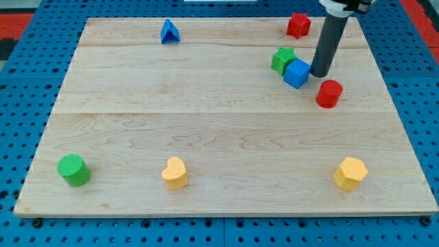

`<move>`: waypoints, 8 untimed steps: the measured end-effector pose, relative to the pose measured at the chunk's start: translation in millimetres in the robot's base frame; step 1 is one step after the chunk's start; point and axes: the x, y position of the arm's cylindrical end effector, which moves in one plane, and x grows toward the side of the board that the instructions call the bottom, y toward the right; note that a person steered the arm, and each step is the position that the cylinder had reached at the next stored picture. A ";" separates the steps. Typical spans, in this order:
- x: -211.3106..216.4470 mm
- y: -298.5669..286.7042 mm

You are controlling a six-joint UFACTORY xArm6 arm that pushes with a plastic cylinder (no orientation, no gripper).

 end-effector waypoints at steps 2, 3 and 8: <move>-38.1 -37.8; -57.2 -142.5; -7.2 -214.0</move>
